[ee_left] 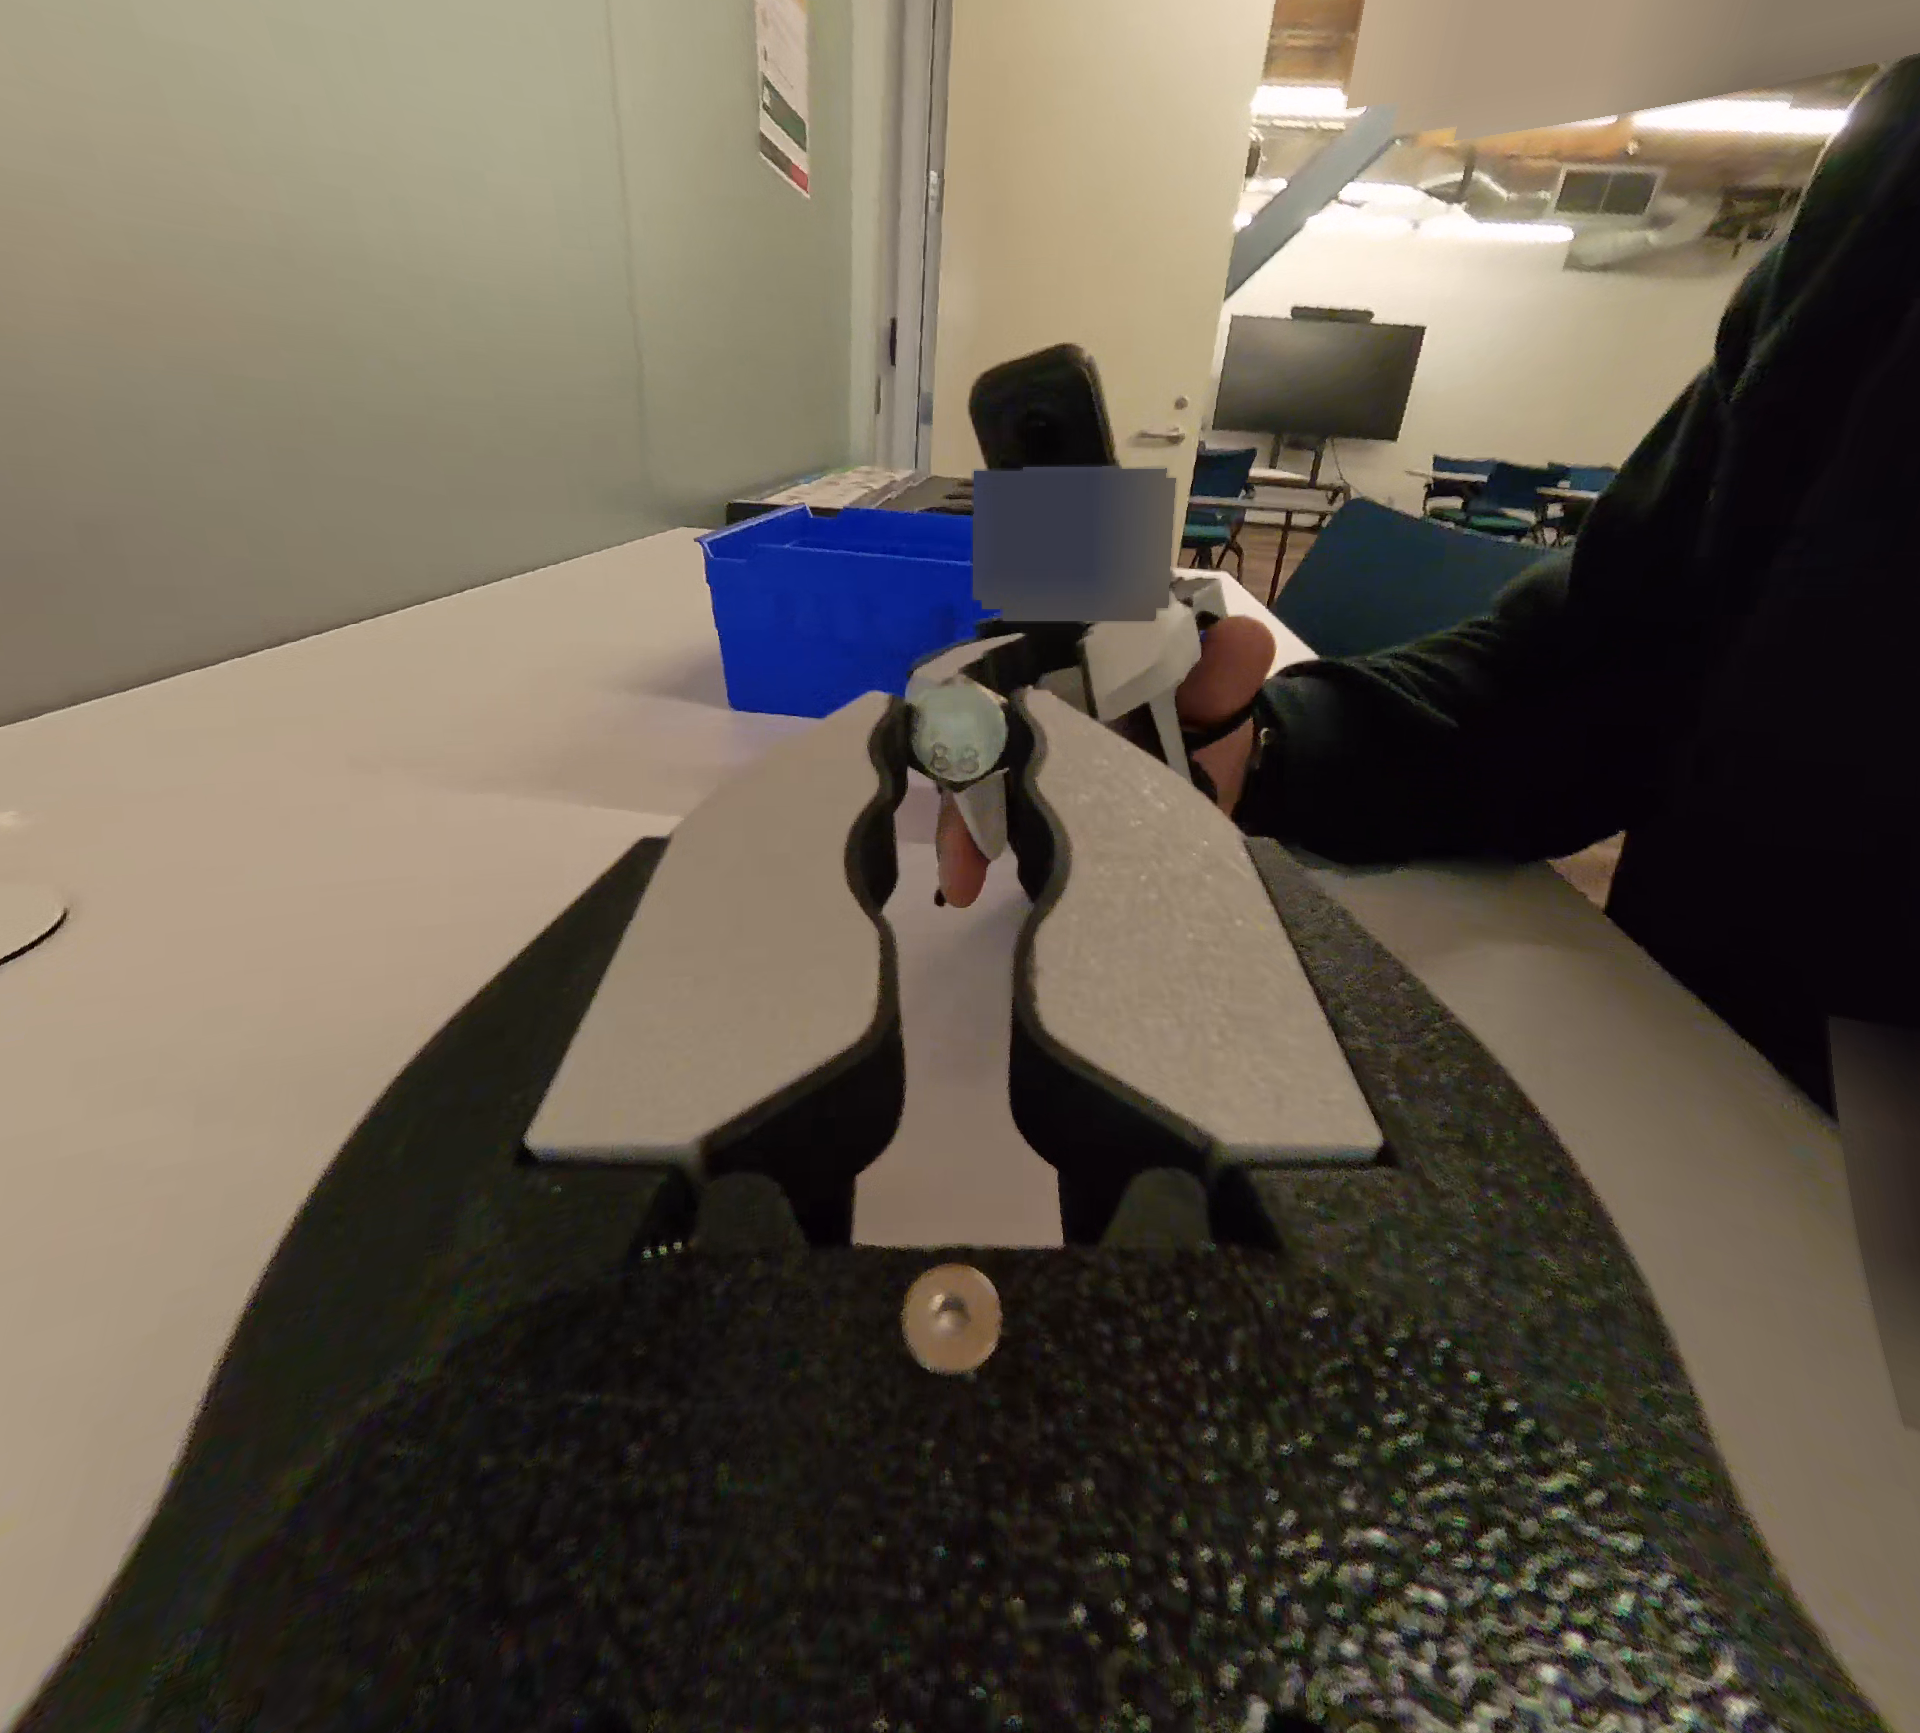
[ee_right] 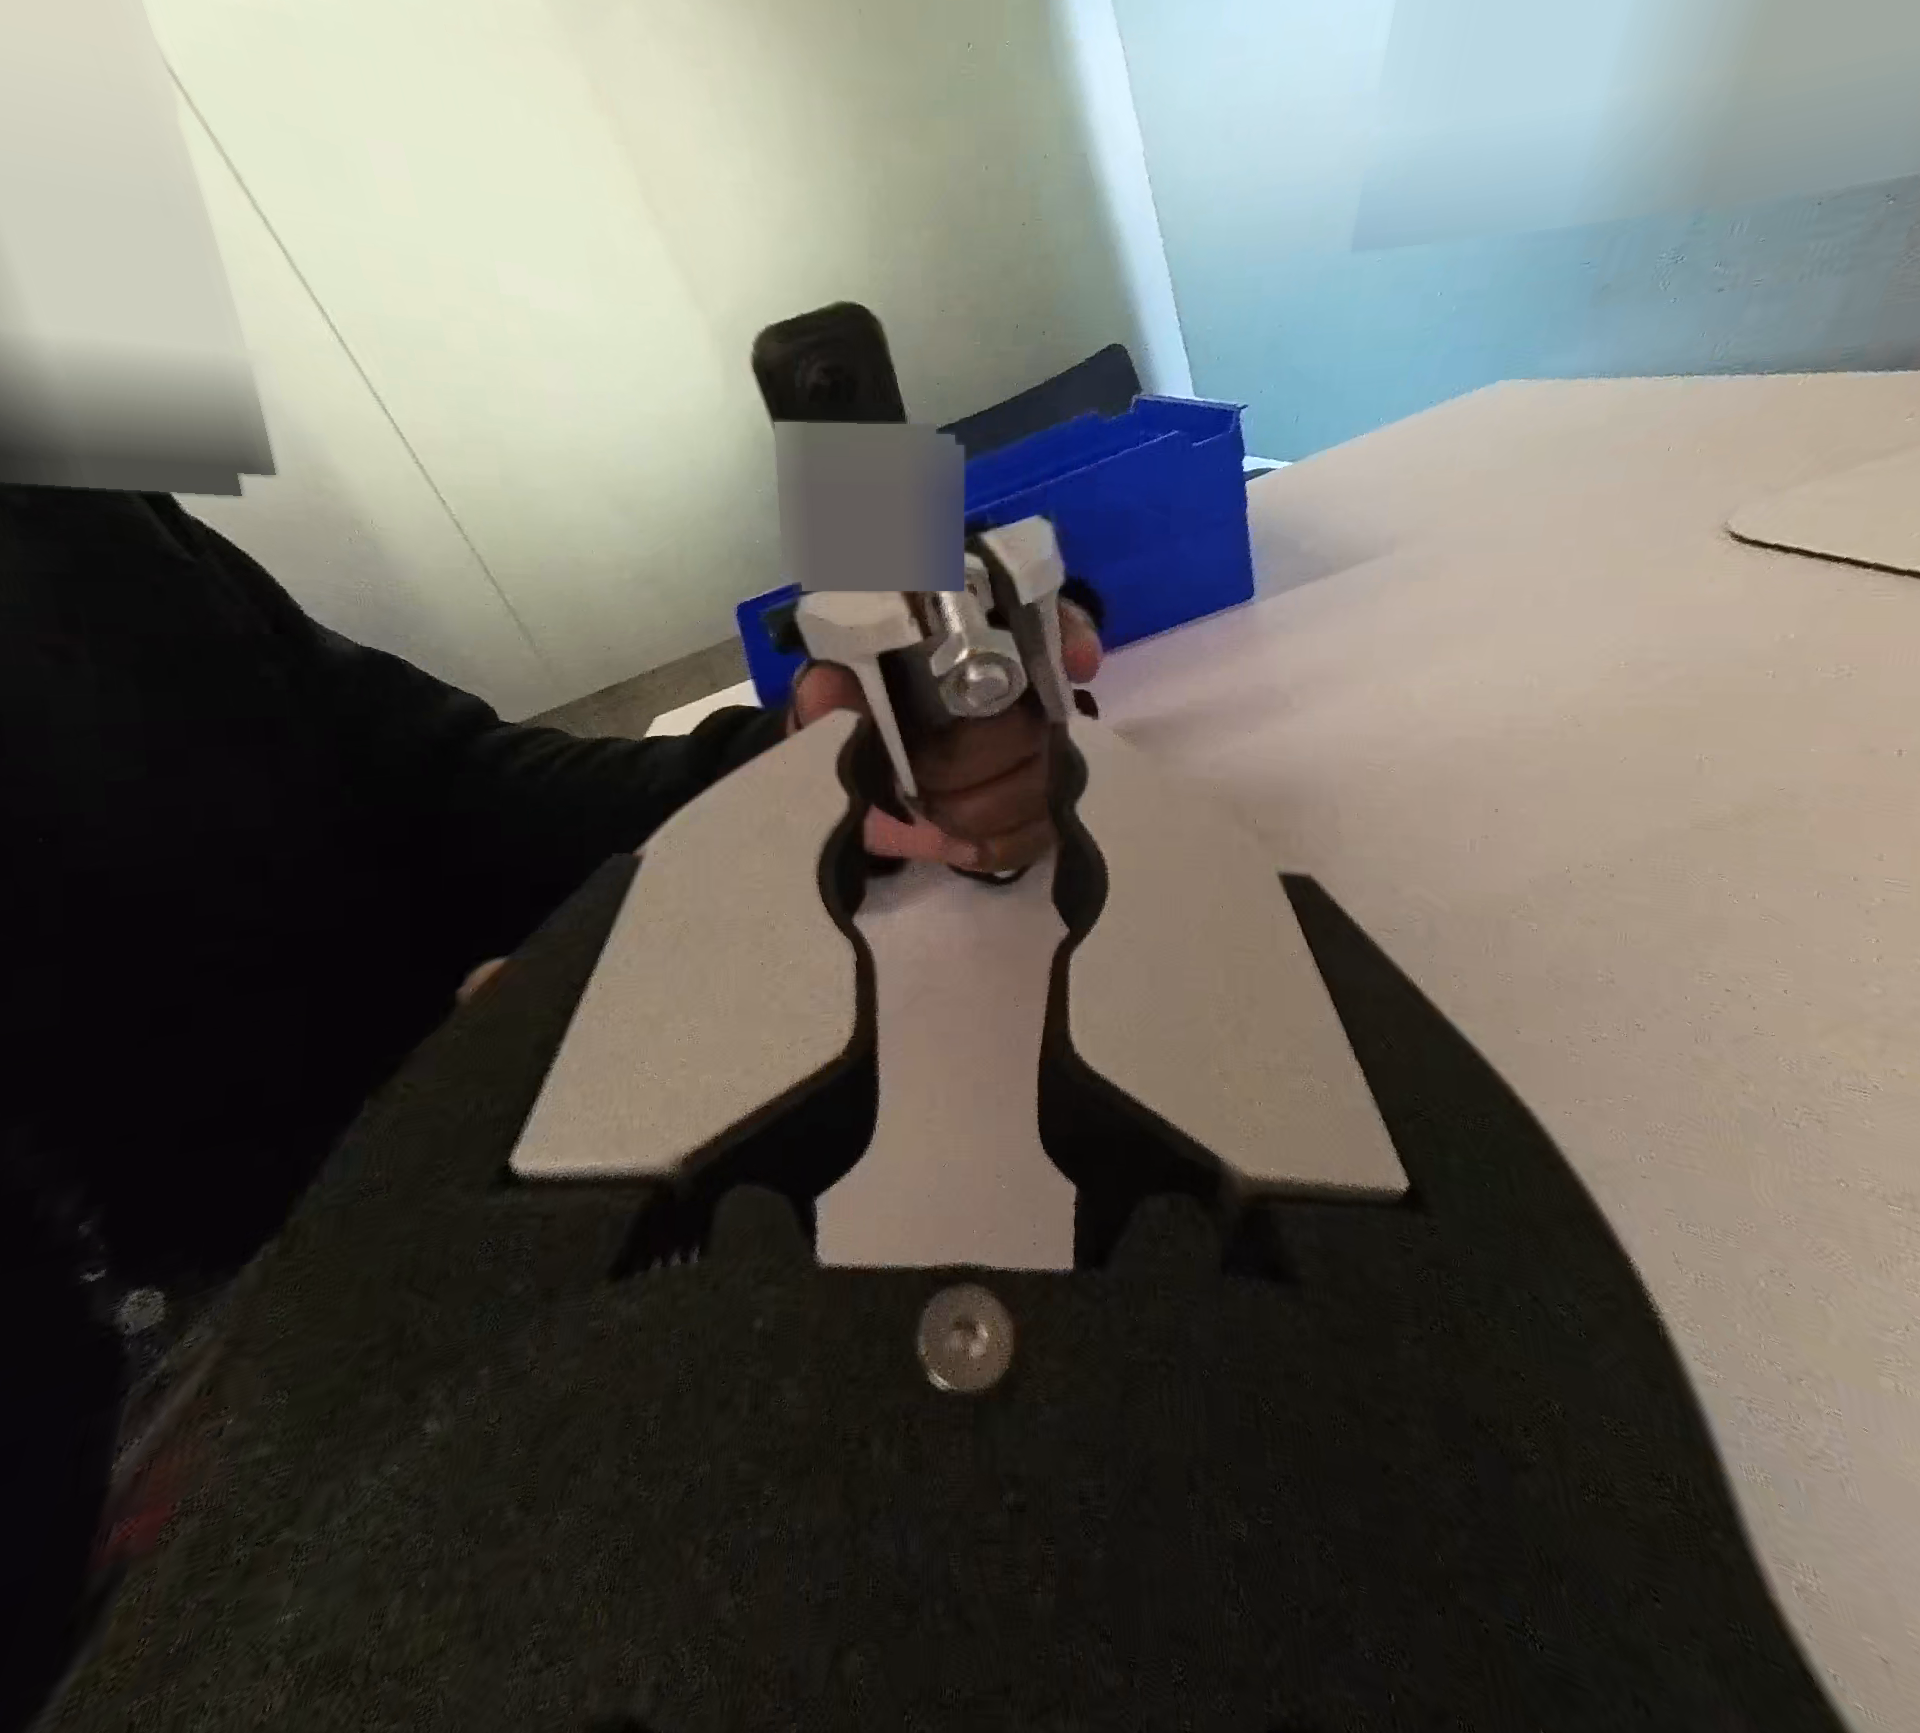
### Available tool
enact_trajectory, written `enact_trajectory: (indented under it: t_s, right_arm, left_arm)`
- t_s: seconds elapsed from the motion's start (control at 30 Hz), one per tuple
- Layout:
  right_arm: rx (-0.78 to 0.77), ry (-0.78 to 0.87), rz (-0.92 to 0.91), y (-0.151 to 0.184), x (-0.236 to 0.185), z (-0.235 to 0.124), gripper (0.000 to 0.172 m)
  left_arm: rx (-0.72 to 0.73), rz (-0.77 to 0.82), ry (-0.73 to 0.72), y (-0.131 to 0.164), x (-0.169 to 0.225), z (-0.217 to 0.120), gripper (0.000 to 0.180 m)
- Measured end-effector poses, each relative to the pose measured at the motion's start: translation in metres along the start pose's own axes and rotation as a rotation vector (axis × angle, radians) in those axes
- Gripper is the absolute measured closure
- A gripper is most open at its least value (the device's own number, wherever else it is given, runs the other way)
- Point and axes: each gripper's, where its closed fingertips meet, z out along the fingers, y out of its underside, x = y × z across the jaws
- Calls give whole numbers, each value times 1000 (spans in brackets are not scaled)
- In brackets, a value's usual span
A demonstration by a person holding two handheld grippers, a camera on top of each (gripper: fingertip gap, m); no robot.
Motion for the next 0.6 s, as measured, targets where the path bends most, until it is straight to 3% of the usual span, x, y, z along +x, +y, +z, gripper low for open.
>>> enact_trajectory:
  t_s: [0.33,0.43,0.53,0.6]
  right_arm:
    - [-32,-61,106,8,-10,11,140]
    - [-28,-65,93,8,-12,12,147]
    - [-13,-18,-77,6,-13,10,153]
    - [-19,94,-399,5,-10,9,153]
  left_arm:
    - [-6,16,84,2,15,3,163]
    - [-23,20,120,4,22,5,163]
    - [-18,-17,120,3,22,5,163]
    - [-31,-83,124,5,20,7,163]
